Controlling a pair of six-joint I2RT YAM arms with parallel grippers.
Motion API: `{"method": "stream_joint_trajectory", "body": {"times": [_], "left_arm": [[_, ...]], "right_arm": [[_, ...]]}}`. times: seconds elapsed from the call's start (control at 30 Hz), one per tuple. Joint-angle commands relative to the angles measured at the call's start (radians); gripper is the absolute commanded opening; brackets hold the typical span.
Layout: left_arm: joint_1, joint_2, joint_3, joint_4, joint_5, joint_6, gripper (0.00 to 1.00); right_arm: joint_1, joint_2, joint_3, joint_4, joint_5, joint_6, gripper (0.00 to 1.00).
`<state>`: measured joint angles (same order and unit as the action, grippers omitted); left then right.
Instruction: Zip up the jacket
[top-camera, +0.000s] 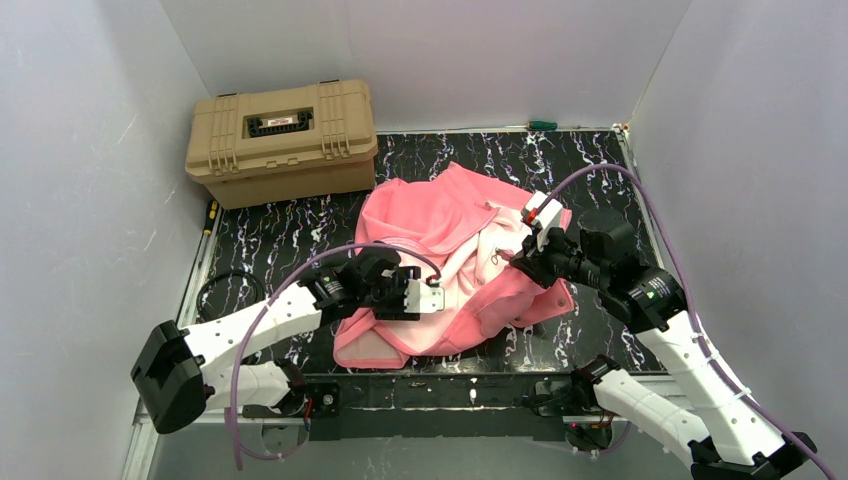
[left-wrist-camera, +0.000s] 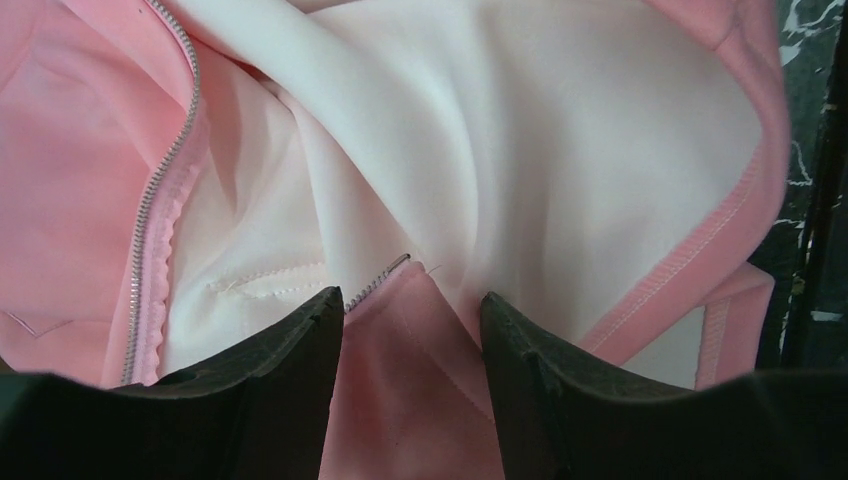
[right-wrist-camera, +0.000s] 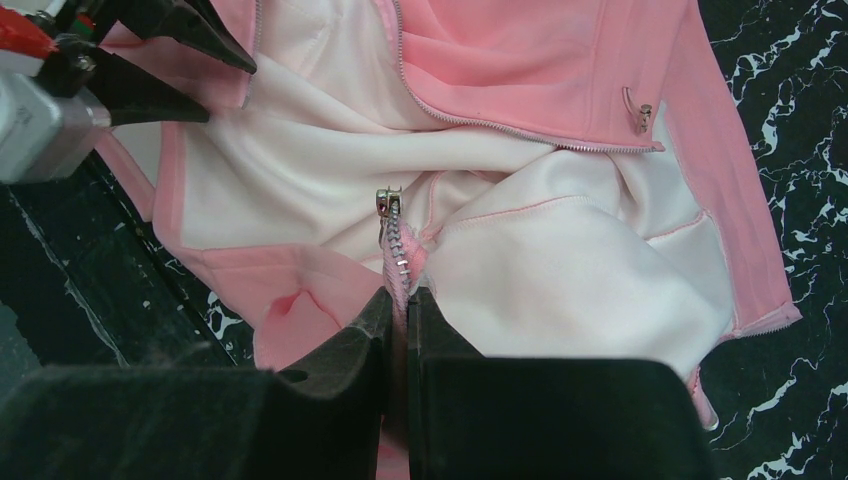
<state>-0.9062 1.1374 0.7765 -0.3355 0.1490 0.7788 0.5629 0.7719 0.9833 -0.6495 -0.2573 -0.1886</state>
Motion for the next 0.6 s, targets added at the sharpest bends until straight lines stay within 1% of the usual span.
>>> {"method": "stream_joint_trajectory", "body": {"times": [0.0, 0.2, 0.27, 0.37, 0.4, 0.47, 0.57], "left_arm": [[0.04, 0.027, 0.052, -0.035, 0.002, -0.005, 0.48], [0.075, 0.028, 0.075, -0.066, 0.036, -0.016, 0.46], [0.088, 0.017, 0.095, -0.095, 0.083, -0.038, 0.47], [0.107, -0.004, 0.138, -0.154, 0.201, -0.075, 0.53], [0.113, -0.011, 0.147, -0.168, 0.242, -0.086, 0.53], [0.118, -0.015, 0.158, -0.194, 0.3, -0.09, 0.51], [0.119, 0.004, 0.155, -0.203, 0.288, -0.073, 0.46]], "right_arm": [[-0.001, -0.016, 0.004, 0.018, -0.01, 0.006, 0.01], [-0.001, -0.022, -0.002, 0.015, -0.011, 0.008, 0.01], [-0.001, -0.023, -0.006, 0.013, -0.011, 0.009, 0.01], [-0.001, -0.026, -0.008, 0.006, -0.005, 0.008, 0.01], [-0.001, -0.028, -0.007, 0.005, -0.004, 0.009, 0.01], [-0.001, -0.027, -0.009, 0.004, -0.001, 0.008, 0.01], [-0.001, -0.025, -0.008, 0.004, 0.002, 0.009, 0.01]]}}
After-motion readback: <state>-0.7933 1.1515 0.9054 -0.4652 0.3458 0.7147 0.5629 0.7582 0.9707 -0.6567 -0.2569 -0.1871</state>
